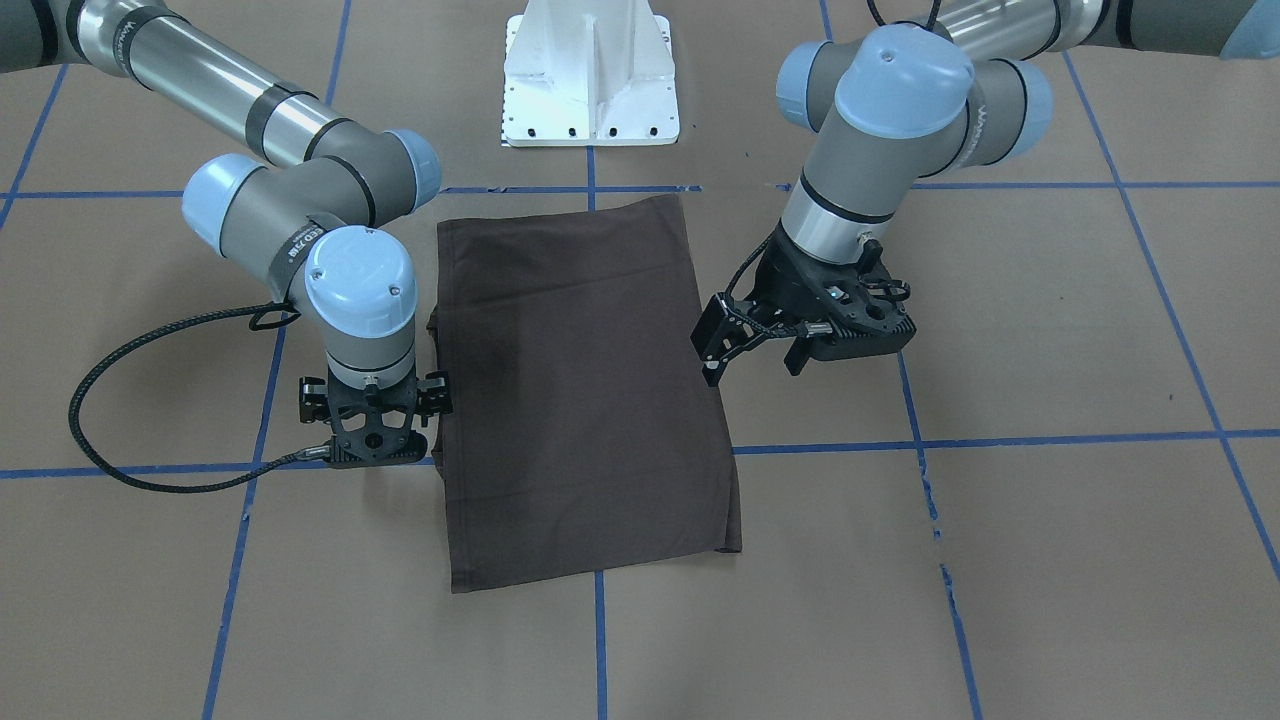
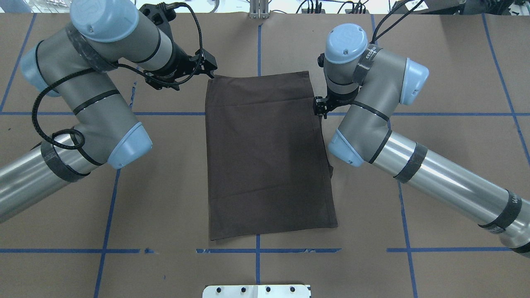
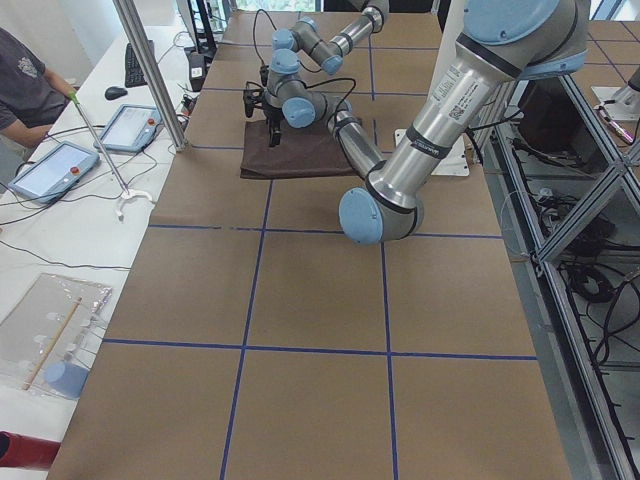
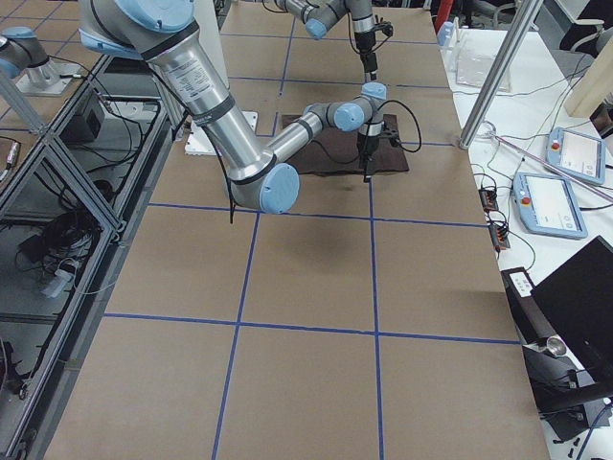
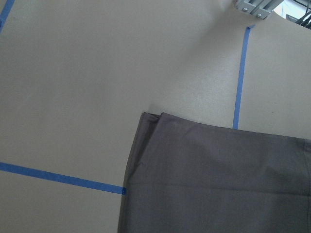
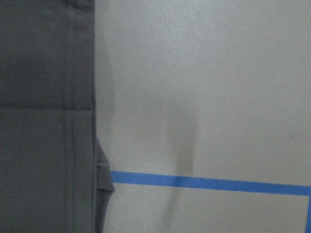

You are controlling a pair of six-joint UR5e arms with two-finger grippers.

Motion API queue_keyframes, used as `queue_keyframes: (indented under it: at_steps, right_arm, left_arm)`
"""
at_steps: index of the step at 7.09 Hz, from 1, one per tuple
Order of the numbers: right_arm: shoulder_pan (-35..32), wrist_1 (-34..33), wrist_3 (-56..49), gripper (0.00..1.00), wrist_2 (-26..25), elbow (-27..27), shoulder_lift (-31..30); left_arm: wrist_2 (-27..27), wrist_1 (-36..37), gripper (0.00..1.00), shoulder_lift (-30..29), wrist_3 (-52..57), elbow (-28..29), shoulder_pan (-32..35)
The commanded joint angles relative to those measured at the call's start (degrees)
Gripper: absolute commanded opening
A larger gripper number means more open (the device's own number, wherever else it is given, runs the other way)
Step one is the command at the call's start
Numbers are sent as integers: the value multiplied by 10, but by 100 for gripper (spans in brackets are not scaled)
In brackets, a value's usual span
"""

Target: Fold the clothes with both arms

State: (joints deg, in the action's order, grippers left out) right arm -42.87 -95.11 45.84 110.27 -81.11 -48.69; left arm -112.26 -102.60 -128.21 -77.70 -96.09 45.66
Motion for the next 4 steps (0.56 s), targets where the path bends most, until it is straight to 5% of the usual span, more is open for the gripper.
queue_keyframes:
  at_steps: [1,4]
  right_arm:
    - [-9,47,8,100,50,-21,5]
    - [6,47,77,100,79,-188,-98]
  left_arm:
    - [-21,-2,100,17,-51,-30,-14]
    - [-23,-93,100,108,-275,-99,-118]
